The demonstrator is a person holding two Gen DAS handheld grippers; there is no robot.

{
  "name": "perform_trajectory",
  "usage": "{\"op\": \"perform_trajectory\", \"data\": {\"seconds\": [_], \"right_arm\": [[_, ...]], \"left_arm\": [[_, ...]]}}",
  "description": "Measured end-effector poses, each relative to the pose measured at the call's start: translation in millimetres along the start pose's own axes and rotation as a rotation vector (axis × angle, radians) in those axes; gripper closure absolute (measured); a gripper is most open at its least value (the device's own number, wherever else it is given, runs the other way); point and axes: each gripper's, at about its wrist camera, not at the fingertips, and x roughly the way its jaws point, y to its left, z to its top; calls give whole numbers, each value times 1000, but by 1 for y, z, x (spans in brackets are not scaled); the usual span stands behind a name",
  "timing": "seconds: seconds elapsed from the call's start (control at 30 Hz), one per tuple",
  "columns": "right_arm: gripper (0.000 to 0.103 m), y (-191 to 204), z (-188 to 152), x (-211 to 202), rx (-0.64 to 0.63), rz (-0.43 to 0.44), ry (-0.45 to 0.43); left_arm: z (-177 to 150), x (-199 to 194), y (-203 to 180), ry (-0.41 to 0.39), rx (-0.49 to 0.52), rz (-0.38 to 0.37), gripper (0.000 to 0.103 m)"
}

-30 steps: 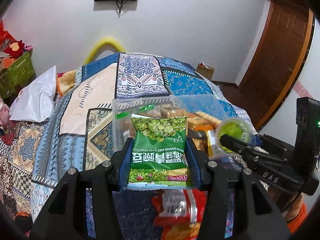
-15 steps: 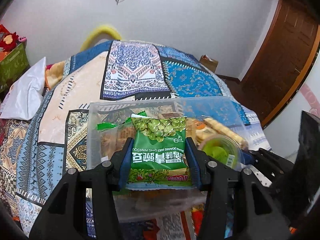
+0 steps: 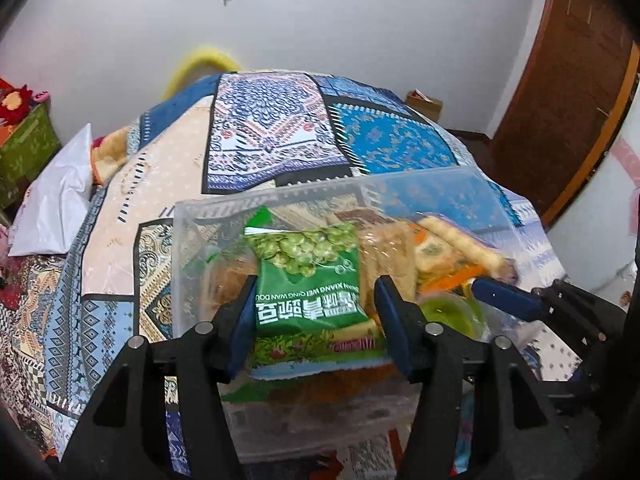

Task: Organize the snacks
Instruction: 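Lower both snacks into the clear box and open both tools, then grasp the red peanut snack bag with the left tool while the right tool grasps the red chip bag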

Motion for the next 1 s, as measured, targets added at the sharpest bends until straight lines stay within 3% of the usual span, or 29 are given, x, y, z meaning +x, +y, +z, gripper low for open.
{"op": "perform_trajectory", "data": {"seconds": [0.13, 0.33, 0.4, 0.47, 0.7, 1.0], "right_arm": [[47, 1, -2, -15, 2, 2, -20], [43, 8, -4, -43, 11, 35, -42], [24, 12, -6, -50, 16, 36, -60], [19, 19, -10, -57, 9, 34, -82], [19, 49, -26, -42, -6, 88, -16], [19, 77, -36, 0, -28, 39, 77]], "left_arm": [[-1, -19, -1, -11, -15, -43, 46], [-11, -67, -2, -77, 9, -33, 43], [-18, -83, 1, -100, 10, -25, 40], [-27, -97, 7, -112, 12, -16, 39], [-65, -117, 36, -83, -16, 20, 39], [-119, -112, 65, -9, -32, 60, 39]]}}
